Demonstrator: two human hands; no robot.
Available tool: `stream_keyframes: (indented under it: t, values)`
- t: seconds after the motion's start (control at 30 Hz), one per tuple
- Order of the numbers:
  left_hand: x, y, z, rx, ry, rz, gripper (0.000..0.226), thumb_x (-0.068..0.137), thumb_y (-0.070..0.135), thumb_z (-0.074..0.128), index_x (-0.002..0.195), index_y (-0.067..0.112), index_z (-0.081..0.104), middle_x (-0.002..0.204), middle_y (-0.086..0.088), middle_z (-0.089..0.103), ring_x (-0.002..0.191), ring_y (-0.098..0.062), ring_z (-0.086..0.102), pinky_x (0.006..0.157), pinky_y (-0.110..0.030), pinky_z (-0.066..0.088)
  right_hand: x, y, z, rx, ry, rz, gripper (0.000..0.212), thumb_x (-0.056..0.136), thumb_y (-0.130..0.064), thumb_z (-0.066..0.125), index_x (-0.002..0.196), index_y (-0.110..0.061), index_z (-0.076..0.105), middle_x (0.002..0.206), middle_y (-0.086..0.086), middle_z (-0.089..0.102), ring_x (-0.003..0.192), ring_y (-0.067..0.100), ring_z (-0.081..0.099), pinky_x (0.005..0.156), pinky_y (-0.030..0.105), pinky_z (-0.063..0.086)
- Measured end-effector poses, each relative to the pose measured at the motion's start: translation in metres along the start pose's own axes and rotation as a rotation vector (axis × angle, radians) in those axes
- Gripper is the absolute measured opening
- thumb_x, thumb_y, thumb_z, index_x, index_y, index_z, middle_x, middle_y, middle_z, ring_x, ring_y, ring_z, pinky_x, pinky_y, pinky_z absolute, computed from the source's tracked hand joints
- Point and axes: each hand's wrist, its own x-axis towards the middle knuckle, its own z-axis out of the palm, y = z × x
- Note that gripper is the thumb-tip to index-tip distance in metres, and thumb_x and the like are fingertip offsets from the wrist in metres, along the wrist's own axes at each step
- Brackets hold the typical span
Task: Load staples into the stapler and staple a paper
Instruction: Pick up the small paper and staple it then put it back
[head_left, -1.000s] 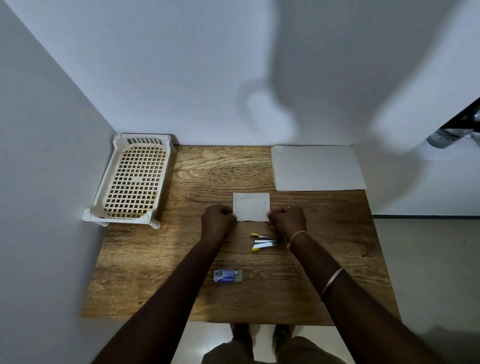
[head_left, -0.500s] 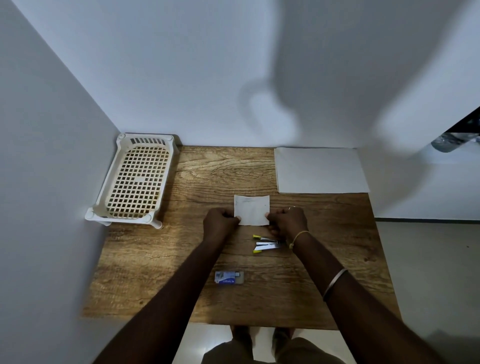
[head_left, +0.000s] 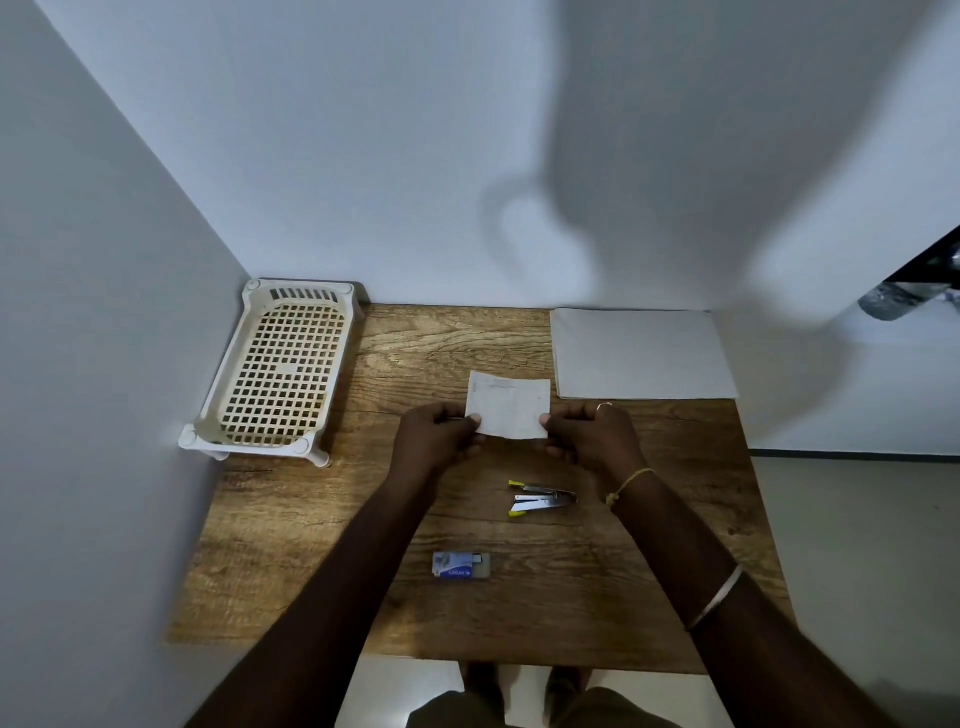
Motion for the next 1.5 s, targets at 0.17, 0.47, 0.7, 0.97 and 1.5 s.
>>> stream_keyframes:
  t: [0.17,0.47,0.7,0.97,1.5]
  values:
    - [-0.023,0.033,-0.006,-0.144,-0.046,0.036,0.014,0.089,0.005,0.074,0.103,0.001,0.072,0.086,-0.015,0.079,0.081,-0.024,0.078,0.076,-0.034,0.064,-0.025,-0.030,-0.007,0.105,-0.043,-0.078,0.014,0.079,-0.006,0.082,0.092,-0.006,0.076,0.087,0.013,0.078,0.077,0.026,0.076,0.069,0.035,0.062]
    - [-0.050,0.069,-0.011,-0.303,-0.176,0.068,0.030,0.084,0.012,0.080,0.111,0.001,0.073,0.101,-0.017,0.078,0.093,-0.029,0.077,0.077,-0.032,0.062,-0.053,-0.071,-0.012,0.288,-0.141,-0.146,0.023,0.076,-0.006,0.084,0.096,0.000,0.074,0.086,0.019,0.076,0.073,0.028,0.074,0.065,0.029,0.059]
    - [-0.049,0.065,-0.007,-0.309,-0.137,0.079,0.022,0.084,0.005,0.079,0.105,0.000,0.075,0.096,-0.017,0.079,0.088,-0.026,0.078,0.077,-0.032,0.062,-0.050,-0.070,-0.013,0.194,-0.150,-0.252,0.018,0.082,-0.023,0.081,0.093,-0.009,0.077,0.084,0.014,0.076,0.075,0.025,0.074,0.066,0.030,0.059]
    - [-0.046,0.062,-0.011,-0.311,-0.107,0.089,0.014,0.084,0.005,0.080,0.098,0.003,0.076,0.098,-0.018,0.078,0.092,-0.029,0.077,0.075,-0.030,0.061,-0.023,0.014,-0.019,-0.986,-0.077,-0.423,0.054,0.080,-0.040,0.079,0.129,-0.024,0.065,0.128,0.000,0.065,0.119,0.018,0.059,0.095,0.029,0.048]
    - [-0.043,0.066,-0.009,-0.342,-0.097,0.084,0.023,0.084,0.005,0.079,0.105,-0.002,0.072,0.098,-0.017,0.078,0.091,-0.029,0.078,0.075,-0.029,0.061,-0.015,0.080,-0.004,-1.081,-0.110,-0.492,0.024,0.087,-0.029,0.070,0.110,-0.022,0.072,0.099,0.003,0.061,0.095,0.023,0.058,0.076,0.034,0.047]
